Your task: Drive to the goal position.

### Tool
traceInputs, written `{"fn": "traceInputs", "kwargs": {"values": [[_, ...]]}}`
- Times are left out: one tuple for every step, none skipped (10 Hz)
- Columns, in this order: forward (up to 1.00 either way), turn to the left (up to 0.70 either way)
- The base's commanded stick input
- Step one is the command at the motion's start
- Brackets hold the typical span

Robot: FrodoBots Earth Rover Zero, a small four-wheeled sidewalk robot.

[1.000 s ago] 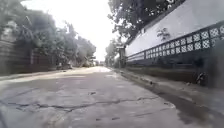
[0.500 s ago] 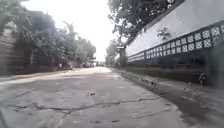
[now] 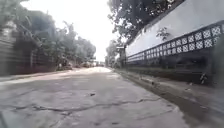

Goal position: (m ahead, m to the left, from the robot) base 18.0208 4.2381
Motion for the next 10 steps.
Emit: {"fn": "traceInputs", "kwargs": {"values": [[0.50, 0.00], [0.50, 0.00], [0.50, 0.00], [0.50, 0.00], [0.50, 0.00], [0.50, 0.00], [0.50, 0.00], [0.50, 0.00], [0.50, 0.00], [0.50, 0.00]]}}
